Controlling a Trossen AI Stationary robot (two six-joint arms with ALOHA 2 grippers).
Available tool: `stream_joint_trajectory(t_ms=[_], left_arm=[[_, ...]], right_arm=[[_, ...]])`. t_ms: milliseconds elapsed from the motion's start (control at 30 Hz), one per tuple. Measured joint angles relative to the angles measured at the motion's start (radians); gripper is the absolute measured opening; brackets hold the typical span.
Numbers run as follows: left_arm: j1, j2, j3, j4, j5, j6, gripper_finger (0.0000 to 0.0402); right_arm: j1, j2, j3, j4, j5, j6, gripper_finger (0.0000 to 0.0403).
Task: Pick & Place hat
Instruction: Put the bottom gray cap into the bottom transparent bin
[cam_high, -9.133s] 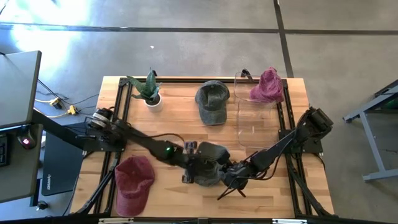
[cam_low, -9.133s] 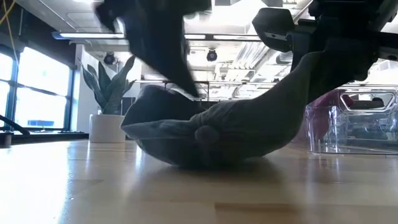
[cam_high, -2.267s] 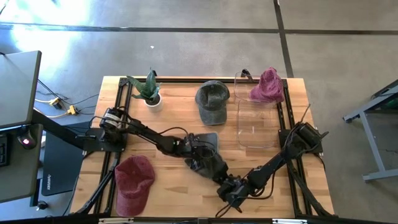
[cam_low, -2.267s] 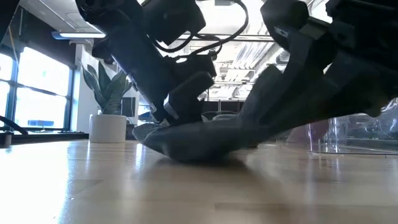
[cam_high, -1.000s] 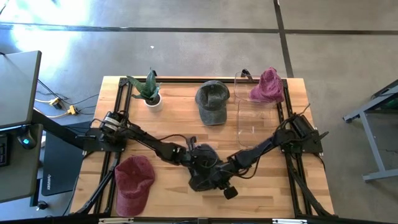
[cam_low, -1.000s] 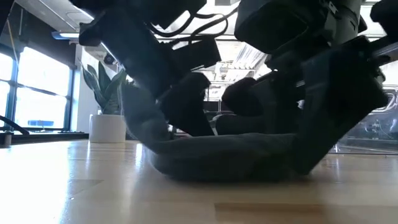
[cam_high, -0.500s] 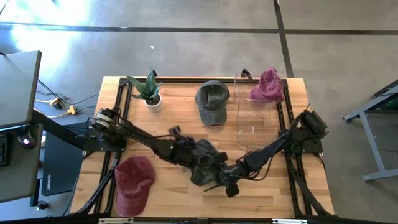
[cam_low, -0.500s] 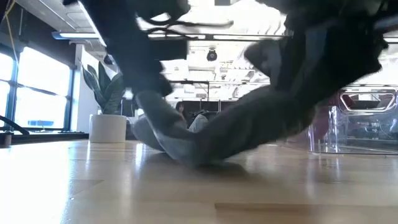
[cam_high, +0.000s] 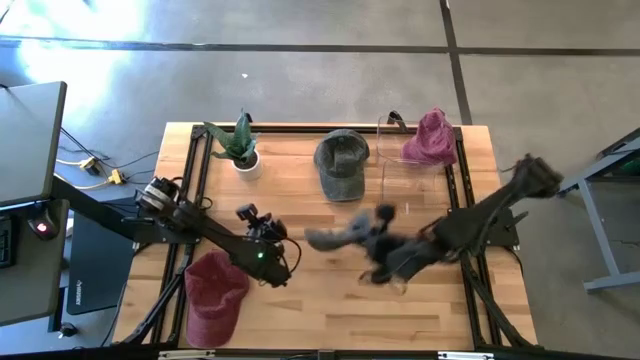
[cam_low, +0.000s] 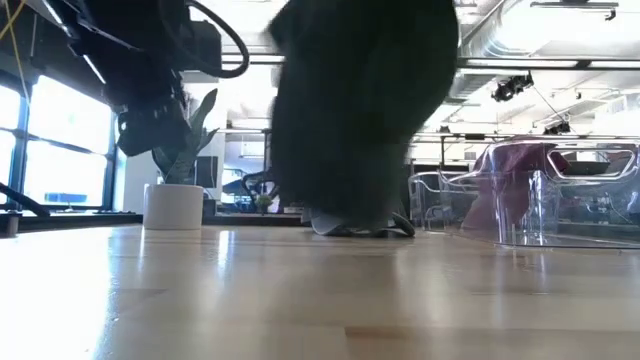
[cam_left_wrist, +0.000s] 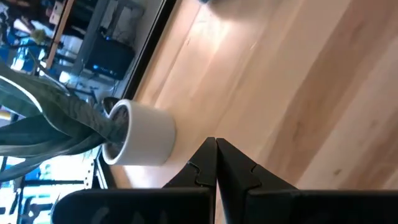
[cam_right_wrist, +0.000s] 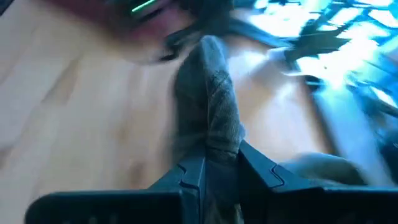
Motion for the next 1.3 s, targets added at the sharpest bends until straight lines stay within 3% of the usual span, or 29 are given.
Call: stream_joint_trajectory(t_ms=[133,367,533,833,1067,1300], left_arm=[[-0.004,0.0,-0.022,0.099,-0.015,0.057,0.0],[-0.003,0.0,-0.08,0.22,-0.072,0.132,0.0],[-0.002,0.0,-0.098,0.302,-0.097,0.196,0.0],[-0.002,0.0,-0.098,0.413,-0.086,0.285,0.0],[-0.002,0.0,-0.098,0.47,-0.019,0.322,0.0],[-0.002,0.0,-0.098,0.471,-0.013,0.321,0.0]], right_arm=[[-0.056,-0.179,0.111,-0.28,0.016,0.16,0.005],[-0.166,-0.337,0.308,-0.829,-0.171,0.373,0.005],[-0.247,-0.403,0.304,-1.015,-0.187,0.414,0.0053],[-0.352,-0.472,0.112,-0.84,-0.306,0.184,0.0053],[-0.455,-0.475,-0.088,-0.723,-0.267,-0.02,0.0057],[-0.589,-0.476,-0.174,-0.56,-0.12,-0.302,0.0059]])
